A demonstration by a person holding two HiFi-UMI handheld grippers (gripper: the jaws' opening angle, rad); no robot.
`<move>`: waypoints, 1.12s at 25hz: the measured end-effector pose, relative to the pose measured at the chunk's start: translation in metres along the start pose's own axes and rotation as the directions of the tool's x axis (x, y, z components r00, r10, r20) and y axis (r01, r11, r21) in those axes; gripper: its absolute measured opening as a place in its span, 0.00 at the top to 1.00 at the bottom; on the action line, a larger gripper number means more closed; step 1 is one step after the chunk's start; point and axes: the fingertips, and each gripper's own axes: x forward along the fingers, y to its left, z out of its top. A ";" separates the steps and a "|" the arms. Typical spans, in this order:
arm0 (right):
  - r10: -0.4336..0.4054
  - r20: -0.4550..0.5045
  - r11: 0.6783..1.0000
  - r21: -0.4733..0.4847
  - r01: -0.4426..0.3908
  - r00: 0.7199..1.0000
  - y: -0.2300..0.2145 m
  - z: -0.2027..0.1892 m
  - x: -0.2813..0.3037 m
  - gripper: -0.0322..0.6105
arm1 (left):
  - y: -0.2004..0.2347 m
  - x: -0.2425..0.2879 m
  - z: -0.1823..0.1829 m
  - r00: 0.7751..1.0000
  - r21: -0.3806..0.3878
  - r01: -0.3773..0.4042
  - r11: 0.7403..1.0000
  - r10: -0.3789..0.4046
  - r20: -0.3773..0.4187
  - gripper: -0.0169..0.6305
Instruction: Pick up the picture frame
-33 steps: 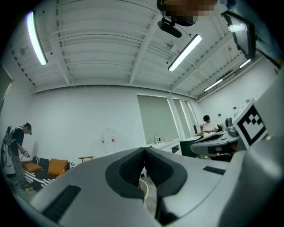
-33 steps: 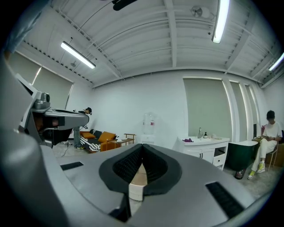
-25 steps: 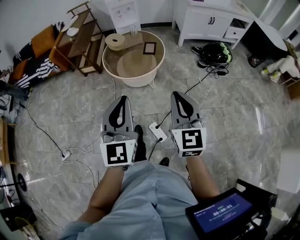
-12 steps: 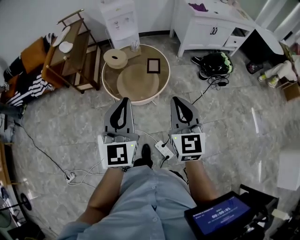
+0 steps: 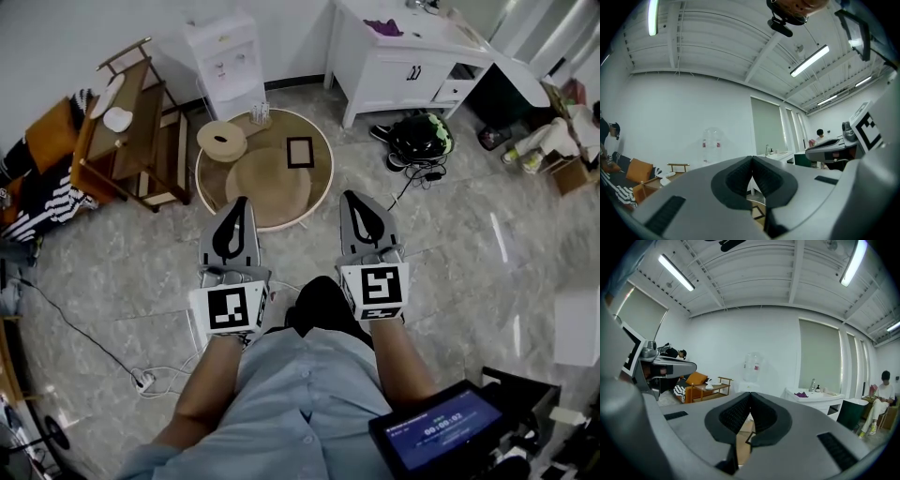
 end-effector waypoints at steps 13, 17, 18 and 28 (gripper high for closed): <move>-0.028 -0.044 0.998 0.055 0.030 0.999 -0.039 -0.036 0.072 0.93 | 0.007 0.078 -0.034 0.998 0.034 0.028 0.999 -0.026 -0.060 0.96; -0.032 -0.078 0.996 0.078 0.038 0.996 -0.073 -0.055 0.120 0.93 | 0.009 0.139 -0.049 0.995 0.036 0.034 0.999 -0.031 -0.092 0.96; -0.032 -0.087 0.995 0.087 0.040 0.996 -0.083 -0.059 0.132 0.93 | 0.008 0.155 -0.052 0.994 0.039 0.039 0.999 -0.035 -0.100 0.96; 0.007 -0.090 0.994 0.113 0.003 0.996 -0.191 -0.064 0.253 0.93 | 0.008 0.299 -0.054 0.990 0.068 -0.024 0.997 0.033 -0.135 0.96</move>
